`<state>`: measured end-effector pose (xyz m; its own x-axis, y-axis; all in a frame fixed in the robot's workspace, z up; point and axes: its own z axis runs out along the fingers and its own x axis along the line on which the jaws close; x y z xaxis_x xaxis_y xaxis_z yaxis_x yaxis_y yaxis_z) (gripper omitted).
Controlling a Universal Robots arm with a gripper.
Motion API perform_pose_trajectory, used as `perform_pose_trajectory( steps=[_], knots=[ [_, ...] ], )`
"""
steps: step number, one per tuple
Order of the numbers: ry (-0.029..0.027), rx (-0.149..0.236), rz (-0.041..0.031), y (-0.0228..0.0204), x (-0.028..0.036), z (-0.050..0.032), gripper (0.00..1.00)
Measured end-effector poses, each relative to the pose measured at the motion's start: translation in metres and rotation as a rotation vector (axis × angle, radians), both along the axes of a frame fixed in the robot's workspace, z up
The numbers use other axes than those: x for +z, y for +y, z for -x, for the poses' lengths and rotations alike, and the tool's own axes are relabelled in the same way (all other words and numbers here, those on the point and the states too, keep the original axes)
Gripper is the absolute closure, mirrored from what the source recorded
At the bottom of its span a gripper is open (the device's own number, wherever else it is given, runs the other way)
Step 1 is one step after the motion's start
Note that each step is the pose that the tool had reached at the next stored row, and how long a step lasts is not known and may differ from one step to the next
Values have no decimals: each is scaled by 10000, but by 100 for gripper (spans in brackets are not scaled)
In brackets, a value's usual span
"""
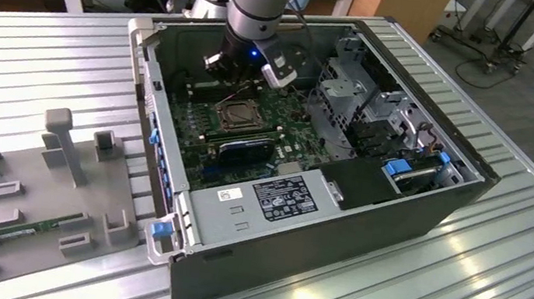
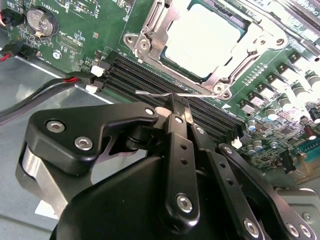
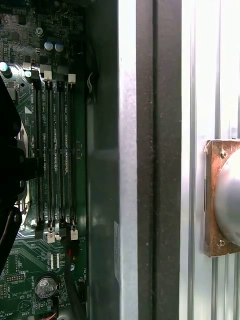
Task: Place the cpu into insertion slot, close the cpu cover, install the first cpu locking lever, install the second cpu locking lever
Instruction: 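Install the first cpu locking lever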
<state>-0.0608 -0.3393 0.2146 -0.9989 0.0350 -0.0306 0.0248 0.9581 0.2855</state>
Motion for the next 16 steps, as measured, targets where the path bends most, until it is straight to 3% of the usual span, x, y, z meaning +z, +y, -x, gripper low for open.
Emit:
perform_pose_trajectory(
  steps=[12,16],
  knots=[
    [1,-2,3,0,-126,-40,89],
    [2,0,4,0,-132,-41,89]
  ],
)
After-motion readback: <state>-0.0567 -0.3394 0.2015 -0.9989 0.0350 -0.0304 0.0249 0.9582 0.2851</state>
